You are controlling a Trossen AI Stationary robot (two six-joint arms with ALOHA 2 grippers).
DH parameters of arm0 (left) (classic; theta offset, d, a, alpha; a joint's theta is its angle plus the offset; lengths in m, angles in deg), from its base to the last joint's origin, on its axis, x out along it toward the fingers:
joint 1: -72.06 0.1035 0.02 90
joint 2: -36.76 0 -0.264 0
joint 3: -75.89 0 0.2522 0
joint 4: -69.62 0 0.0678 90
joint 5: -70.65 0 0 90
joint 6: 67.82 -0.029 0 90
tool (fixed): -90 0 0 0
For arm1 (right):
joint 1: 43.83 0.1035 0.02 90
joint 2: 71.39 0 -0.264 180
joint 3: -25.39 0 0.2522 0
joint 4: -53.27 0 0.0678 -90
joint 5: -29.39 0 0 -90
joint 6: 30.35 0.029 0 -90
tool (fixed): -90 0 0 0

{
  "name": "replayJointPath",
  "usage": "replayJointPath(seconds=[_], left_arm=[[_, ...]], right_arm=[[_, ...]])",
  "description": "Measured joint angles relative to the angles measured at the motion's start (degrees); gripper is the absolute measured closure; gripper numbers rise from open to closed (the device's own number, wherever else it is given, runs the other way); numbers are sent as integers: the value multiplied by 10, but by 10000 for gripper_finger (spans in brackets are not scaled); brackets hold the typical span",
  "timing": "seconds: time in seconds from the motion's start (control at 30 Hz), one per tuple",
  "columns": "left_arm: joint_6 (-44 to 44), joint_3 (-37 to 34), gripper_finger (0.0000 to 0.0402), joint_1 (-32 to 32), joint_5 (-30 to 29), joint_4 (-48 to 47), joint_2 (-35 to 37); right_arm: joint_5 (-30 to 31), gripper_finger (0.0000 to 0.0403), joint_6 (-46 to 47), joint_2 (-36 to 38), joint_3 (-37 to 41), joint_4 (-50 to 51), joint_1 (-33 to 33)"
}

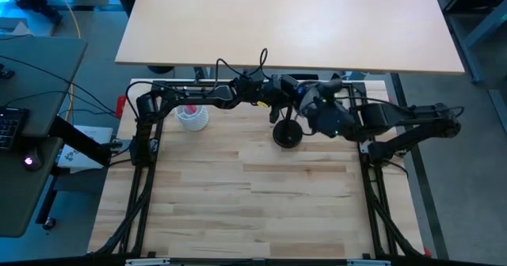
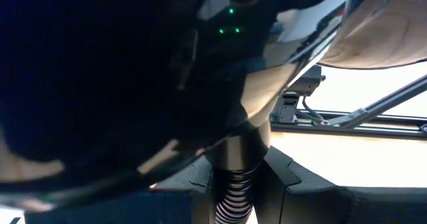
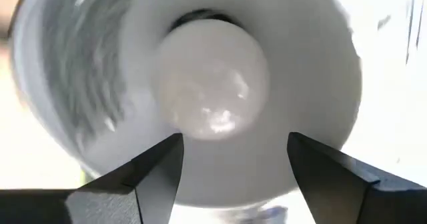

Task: Screw lightbulb
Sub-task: Remove the light bulb from the desk lamp

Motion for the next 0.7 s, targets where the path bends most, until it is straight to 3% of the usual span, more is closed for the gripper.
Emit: replayJointPath(seconds=[0.1,0.23,0.33,0.5,0.7], left_arm=[[0,0,349,-1,1,-1,0],[0,0,349,-1,2,-2,0],[0,0,349,-1,0,-2,0],[2,0,349,-1,0,-1,0],[0,0,349,0,0,-1,0]], right_arm=[[-8,138,239,5,0,38,17],[-95,138,535,8,0,79,19],[-132,138,703,8,0,78,13],[-132,137,840,9,0,52,6],[-187,137,854,14,-1,7,-43]])
